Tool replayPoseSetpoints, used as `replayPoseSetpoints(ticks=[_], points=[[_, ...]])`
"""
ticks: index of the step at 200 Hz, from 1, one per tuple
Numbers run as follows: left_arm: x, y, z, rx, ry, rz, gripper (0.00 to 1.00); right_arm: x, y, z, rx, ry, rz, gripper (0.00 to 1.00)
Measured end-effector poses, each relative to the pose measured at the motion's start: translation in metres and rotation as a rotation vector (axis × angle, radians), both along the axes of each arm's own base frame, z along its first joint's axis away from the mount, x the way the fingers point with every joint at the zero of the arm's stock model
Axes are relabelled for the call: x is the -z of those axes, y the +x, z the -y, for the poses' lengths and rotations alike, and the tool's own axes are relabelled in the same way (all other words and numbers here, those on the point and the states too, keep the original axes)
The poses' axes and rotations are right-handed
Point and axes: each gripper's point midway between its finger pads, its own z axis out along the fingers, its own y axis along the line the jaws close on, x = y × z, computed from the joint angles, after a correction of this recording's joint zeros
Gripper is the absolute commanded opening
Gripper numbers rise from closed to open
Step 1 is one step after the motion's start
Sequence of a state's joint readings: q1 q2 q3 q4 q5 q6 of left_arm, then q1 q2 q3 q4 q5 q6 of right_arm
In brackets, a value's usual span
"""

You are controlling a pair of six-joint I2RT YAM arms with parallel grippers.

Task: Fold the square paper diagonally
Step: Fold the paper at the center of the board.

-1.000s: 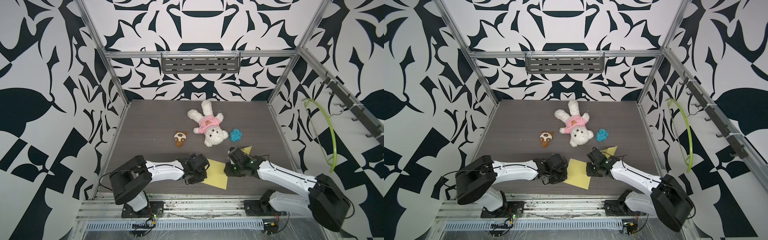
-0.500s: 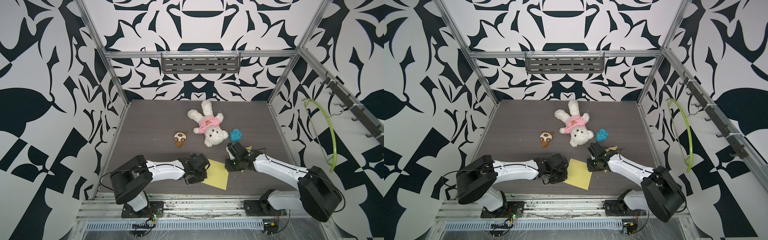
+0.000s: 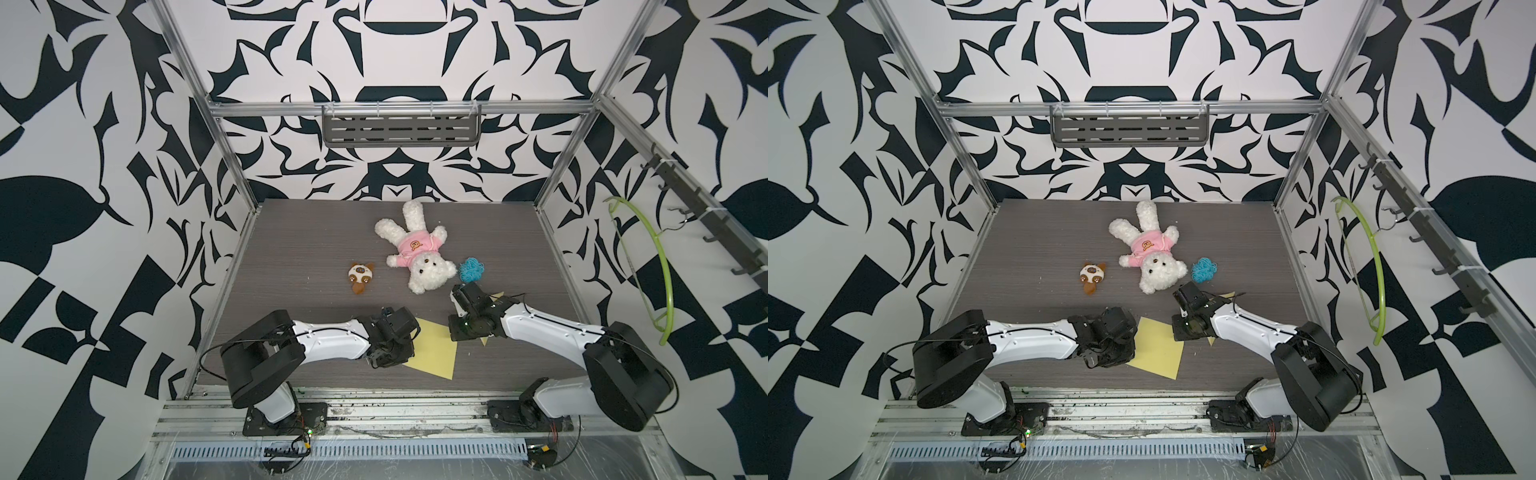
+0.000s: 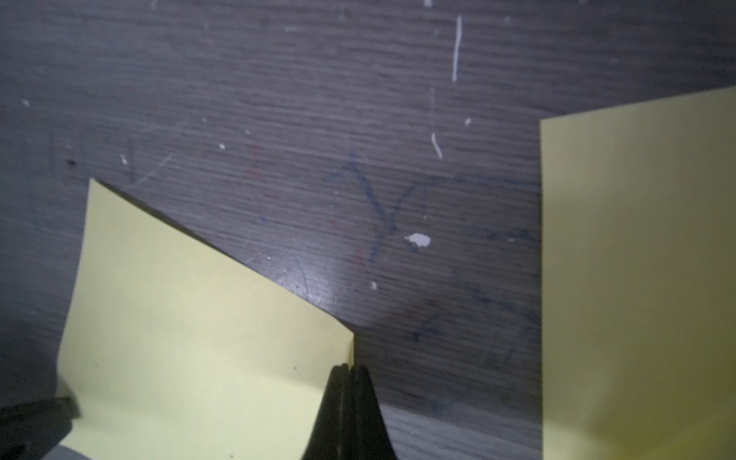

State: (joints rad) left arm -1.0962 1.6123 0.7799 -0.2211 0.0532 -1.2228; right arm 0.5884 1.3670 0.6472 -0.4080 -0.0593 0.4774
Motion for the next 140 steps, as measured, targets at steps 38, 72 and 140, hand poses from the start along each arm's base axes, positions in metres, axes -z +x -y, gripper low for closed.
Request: replayPoseSetpoints(ticks=[38, 72, 140], points=[[0.000, 0.000, 0.000, 0.000, 0.000, 0.000, 0.00, -0.023, -0.001, -0.004, 0.009, 0.062, 0.042, 0.00], [0.000, 0.000, 0.000, 0.000, 0.002, 0.000, 0.00, -0.067, -0.005, -0.017, 0.032, 0.215, 0.119, 0.00], [-0.001, 0.000, 0.000, -0.001, 0.003, 0.001, 0.00, -0.080, -0.059, -0.082, -0.123, 0.328, 0.071, 0.00]])
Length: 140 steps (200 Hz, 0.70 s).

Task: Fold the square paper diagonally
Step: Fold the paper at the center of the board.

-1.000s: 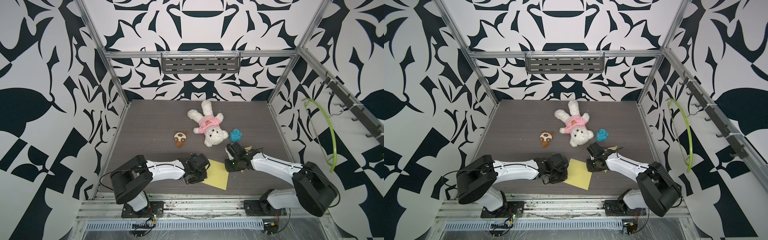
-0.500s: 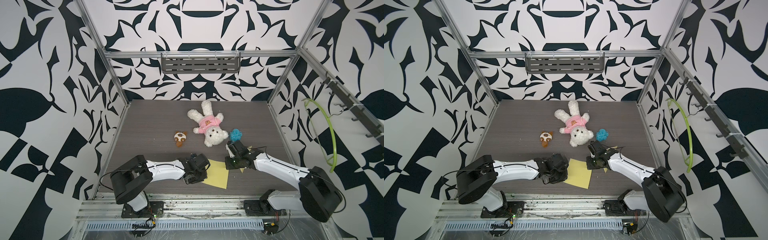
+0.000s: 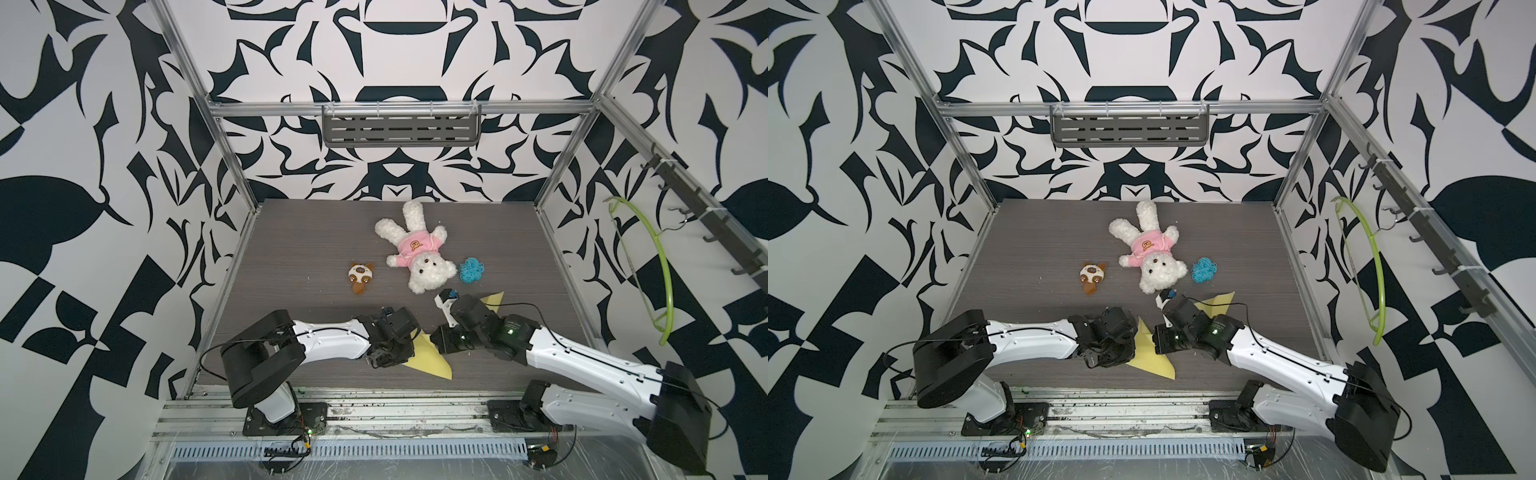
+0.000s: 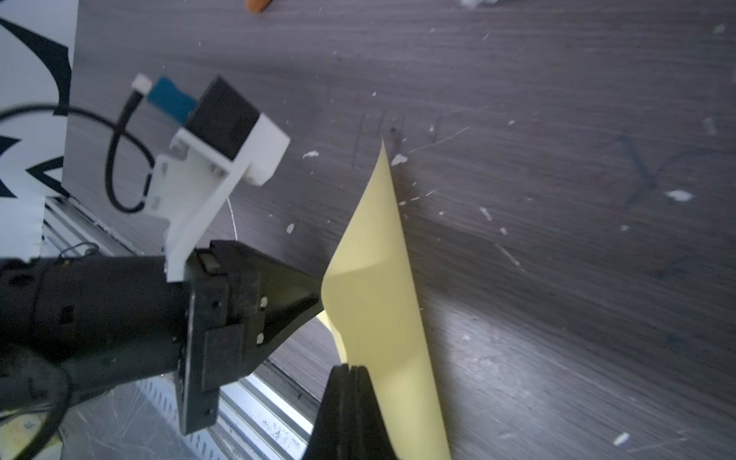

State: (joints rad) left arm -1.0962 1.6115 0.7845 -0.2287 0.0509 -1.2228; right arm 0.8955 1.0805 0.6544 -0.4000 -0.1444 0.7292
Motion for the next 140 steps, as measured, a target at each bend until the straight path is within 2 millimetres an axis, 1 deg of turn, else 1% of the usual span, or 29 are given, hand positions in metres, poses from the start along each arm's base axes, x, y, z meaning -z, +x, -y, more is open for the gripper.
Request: replayPoseSetpoints(ticks=[15, 40, 59, 81, 116, 140], points=[[0.000, 0.000, 0.000, 0.000, 0.000, 0.000, 0.00, 0.000, -0.005, -0.007, -0.002, 0.013, -0.005, 0.00], [0.000, 0.000, 0.000, -0.001, -0.001, 0.000, 0.00, 0.000, -0.006, -0.021, 0.020, 0.072, -0.004, 0.00], [0.000, 0.000, 0.000, -0.003, -0.001, -0.001, 0.00, 0.013, -0.006, -0.025, 0.053, 0.087, -0.026, 0.00], [0.000, 0.000, 0.000, -0.005, -0.003, -0.001, 0.00, 0.029, -0.005, -0.026, 0.090, 0.070, -0.054, 0.00], [0.000, 0.000, 0.000, -0.010, -0.015, 0.000, 0.00, 0.038, -0.002, -0.030, 0.137, 0.112, -0.067, 0.00], [0.000, -0.001, 0.000, -0.016, -0.019, -0.003, 0.00, 0.050, -0.006, -0.030, 0.157, 0.126, -0.089, 0.00]])
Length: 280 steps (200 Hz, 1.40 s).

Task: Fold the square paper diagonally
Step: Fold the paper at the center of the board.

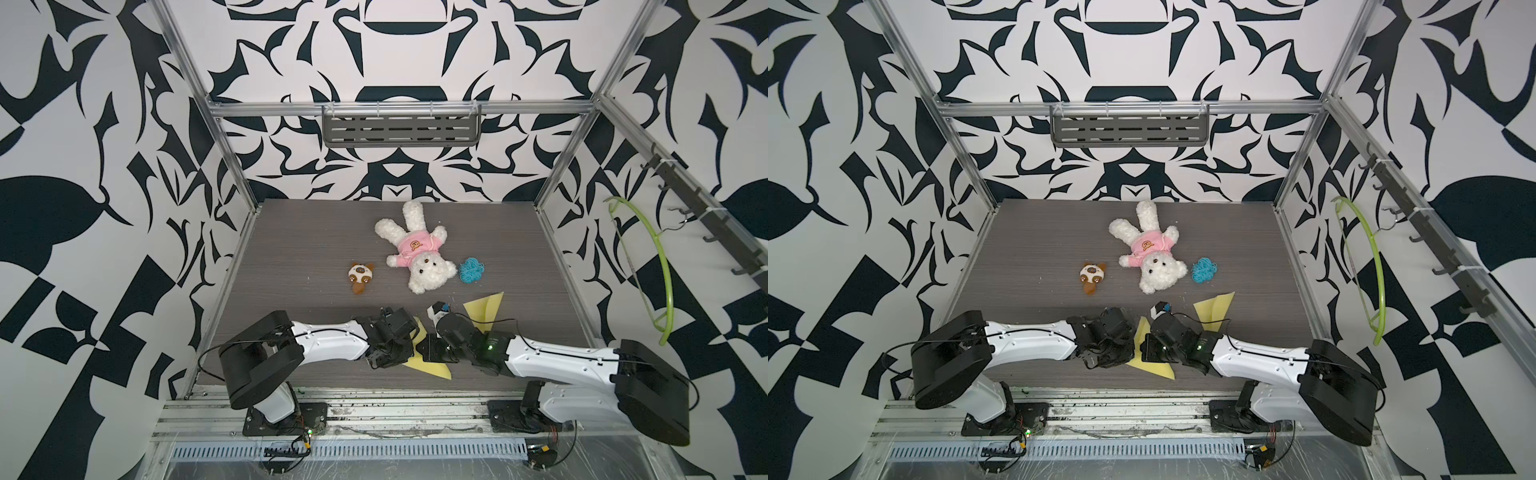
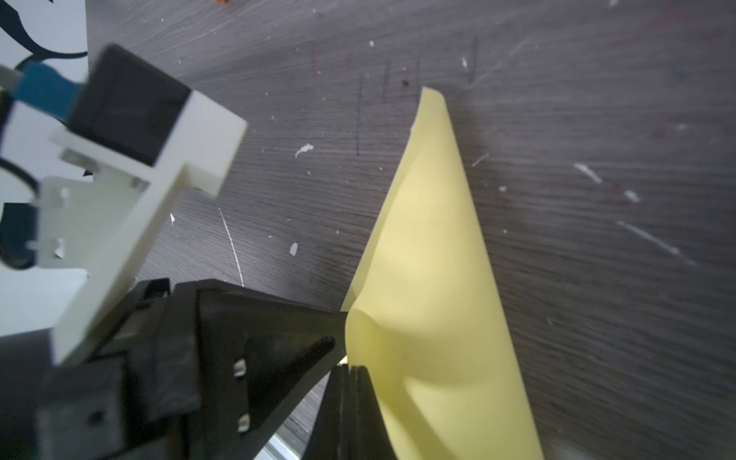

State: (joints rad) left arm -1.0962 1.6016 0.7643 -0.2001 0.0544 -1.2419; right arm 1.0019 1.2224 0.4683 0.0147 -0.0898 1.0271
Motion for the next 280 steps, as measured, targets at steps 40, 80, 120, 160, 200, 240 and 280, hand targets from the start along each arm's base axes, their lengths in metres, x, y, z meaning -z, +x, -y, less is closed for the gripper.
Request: replayPoseSetpoints(ticks=[40, 80, 120, 160, 200, 240, 280], points=[[0.000, 0.000, 0.000, -0.002, -0.002, -0.004, 0.00, 0.017, -0.008, -0.001, 0.010, 0.000, -0.037, 0.00], [0.000, 0.000, 0.000, -0.006, -0.002, -0.005, 0.00, 0.012, -0.008, -0.010, 0.006, 0.038, -0.028, 0.00], [0.000, 0.000, 0.000, -0.006, -0.002, -0.005, 0.00, 0.016, -0.010, -0.018, -0.004, 0.049, -0.038, 0.00], [0.000, 0.000, -0.001, -0.007, -0.005, -0.001, 0.00, 0.021, -0.011, -0.020, 0.003, 0.049, -0.051, 0.00], [0.000, 0.000, -0.001, -0.008, -0.010, 0.003, 0.00, 0.033, -0.014, -0.017, 0.013, 0.030, -0.069, 0.00], [-0.001, 0.000, -0.001, -0.009, -0.010, 0.005, 0.00, 0.037, -0.016, -0.018, 0.013, 0.028, -0.076, 0.00], [-0.001, -0.009, -0.020, -0.008, 0.034, -0.006, 0.03, 0.037, -0.016, -0.018, 0.016, 0.032, -0.072, 0.00]])
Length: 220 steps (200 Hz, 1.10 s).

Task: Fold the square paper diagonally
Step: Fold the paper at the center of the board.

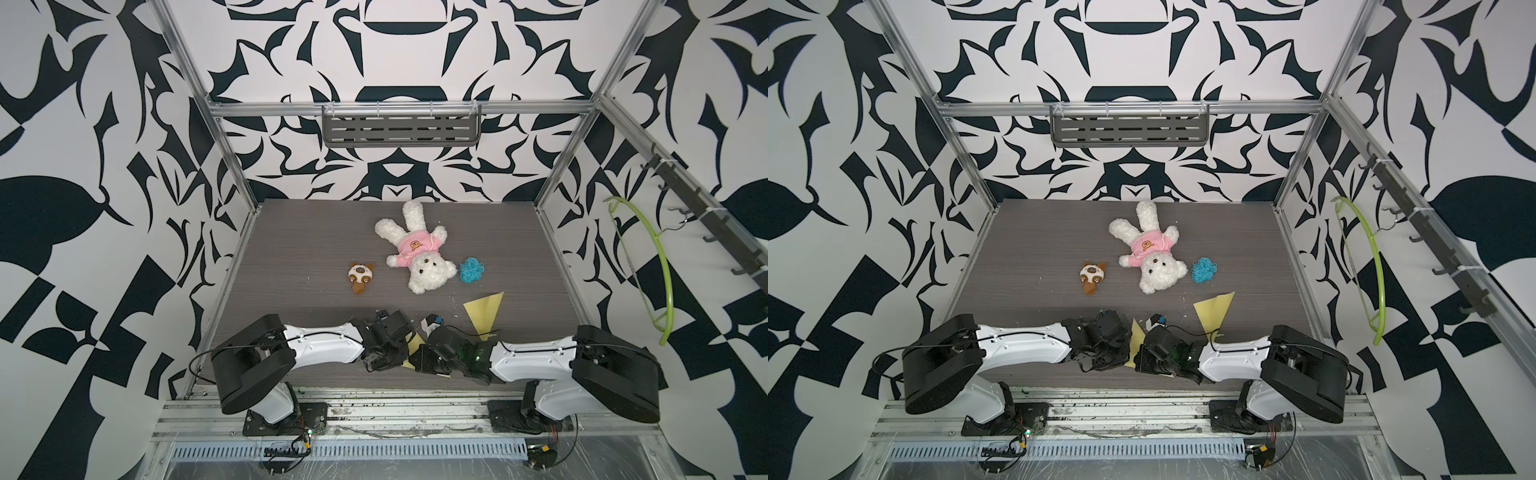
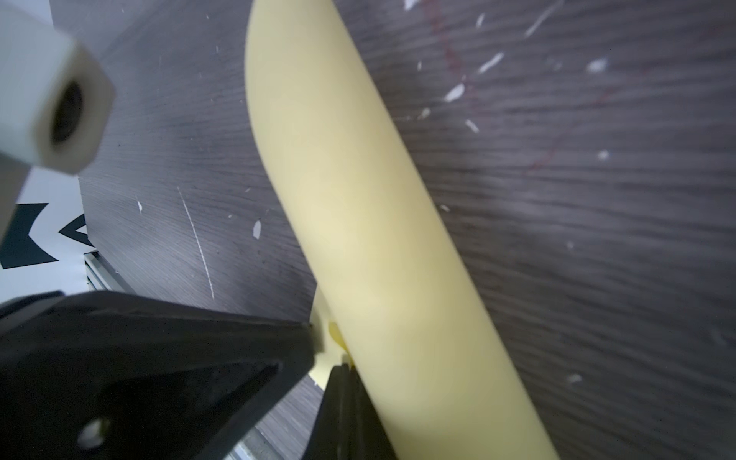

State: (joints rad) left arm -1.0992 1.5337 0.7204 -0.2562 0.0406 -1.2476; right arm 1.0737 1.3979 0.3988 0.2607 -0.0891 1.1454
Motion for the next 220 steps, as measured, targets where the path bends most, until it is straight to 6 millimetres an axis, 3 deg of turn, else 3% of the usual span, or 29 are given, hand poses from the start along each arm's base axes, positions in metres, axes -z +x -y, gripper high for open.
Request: replayPoseSetpoints(ticks=[44, 136, 191, 220], points=[[0.000, -0.009, -0.014, -0.001, -0.011, -0.008, 0.01, 0.000, 0.000, 0.000, 0.000, -0.001, 0.001, 0.00], [-0.002, -0.009, -0.006, -0.025, -0.135, 0.013, 0.00, 0.000, 0.000, -0.001, 0.000, 0.000, 0.003, 0.00], [-0.020, -0.003, -0.006, -0.046, -0.208, 0.075, 0.00, 0.000, 0.000, -0.002, -0.002, 0.004, 0.005, 0.00], [-0.017, -0.001, 0.001, -0.043, -0.227, 0.075, 0.00, 0.000, 0.000, -0.002, -0.002, 0.004, 0.005, 0.00]])
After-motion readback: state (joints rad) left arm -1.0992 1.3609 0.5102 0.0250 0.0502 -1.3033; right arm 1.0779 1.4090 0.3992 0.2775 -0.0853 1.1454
